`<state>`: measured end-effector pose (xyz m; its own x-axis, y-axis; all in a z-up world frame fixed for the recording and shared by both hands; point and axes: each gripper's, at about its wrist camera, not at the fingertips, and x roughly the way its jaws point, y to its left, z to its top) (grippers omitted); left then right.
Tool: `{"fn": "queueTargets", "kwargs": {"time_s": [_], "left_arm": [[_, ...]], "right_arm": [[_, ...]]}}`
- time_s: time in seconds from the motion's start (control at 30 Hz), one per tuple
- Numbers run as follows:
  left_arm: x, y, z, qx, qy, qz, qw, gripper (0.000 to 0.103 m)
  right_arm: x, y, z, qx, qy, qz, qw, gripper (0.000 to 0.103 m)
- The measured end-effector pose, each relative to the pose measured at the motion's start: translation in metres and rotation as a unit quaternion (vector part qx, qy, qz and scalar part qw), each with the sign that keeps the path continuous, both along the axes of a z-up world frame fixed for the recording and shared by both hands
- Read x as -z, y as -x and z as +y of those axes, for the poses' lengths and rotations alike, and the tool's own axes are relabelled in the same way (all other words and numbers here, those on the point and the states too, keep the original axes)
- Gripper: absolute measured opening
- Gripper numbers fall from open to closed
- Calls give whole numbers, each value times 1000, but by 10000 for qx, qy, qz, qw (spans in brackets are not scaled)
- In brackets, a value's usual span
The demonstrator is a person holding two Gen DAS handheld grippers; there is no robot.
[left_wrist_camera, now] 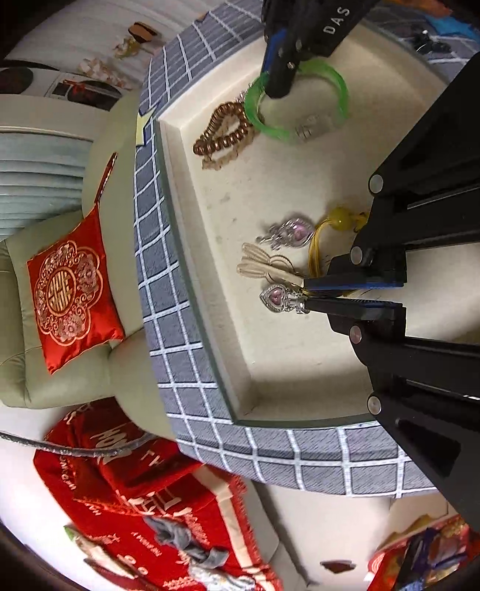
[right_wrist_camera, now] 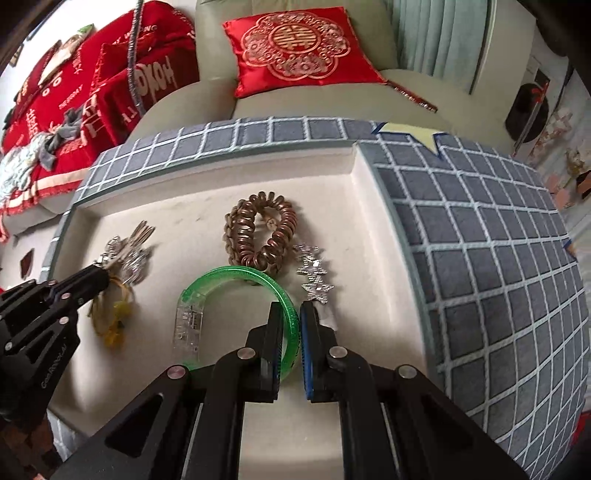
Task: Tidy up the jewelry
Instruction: 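Open the right tool to drop the bangle in the tray while the left tool releases the hair tie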
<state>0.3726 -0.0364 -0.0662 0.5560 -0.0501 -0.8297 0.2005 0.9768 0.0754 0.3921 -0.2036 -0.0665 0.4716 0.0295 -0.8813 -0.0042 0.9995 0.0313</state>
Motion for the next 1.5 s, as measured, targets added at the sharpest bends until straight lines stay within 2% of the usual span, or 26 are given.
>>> {"fn": "queueTargets", "kwargs": {"time_s": [0.27,0.3,0.33,0.37,0.43,0.67,0.87,1.5], "left_arm": [[1,4,-5,54,-196,-157,9997,18],[1,5,-6,57,-216,-166,9996,18],[1,5,-6,58,-228,-171,9996,18],[1,5,-6,55,-218,-167,9996,18],[0,5,-4,28,-183,-156,9997,18],[-3,7,-1,-15,-158,-162,9997,18],[-8,10,-2,-33,-127,-293,9995,18],[-29,14,5,-183,199,-519,9983,19]], "right_arm": [[0,6,3,-83,44,-81,9999,12],[0,6,3,-86,-4,-81,9999,16],[-1,8,3,-89,-59,-96,9999,28],[-2,8,4,-93,-92,-112,9999,51],[-9,13,4,-86,-201,-264,9994,68],[-29,28,-2,46,-545,-516,9972,68],[-39,41,-4,105,-619,-634,9960,68],[-40,51,-12,198,-684,-608,9956,68]]}}
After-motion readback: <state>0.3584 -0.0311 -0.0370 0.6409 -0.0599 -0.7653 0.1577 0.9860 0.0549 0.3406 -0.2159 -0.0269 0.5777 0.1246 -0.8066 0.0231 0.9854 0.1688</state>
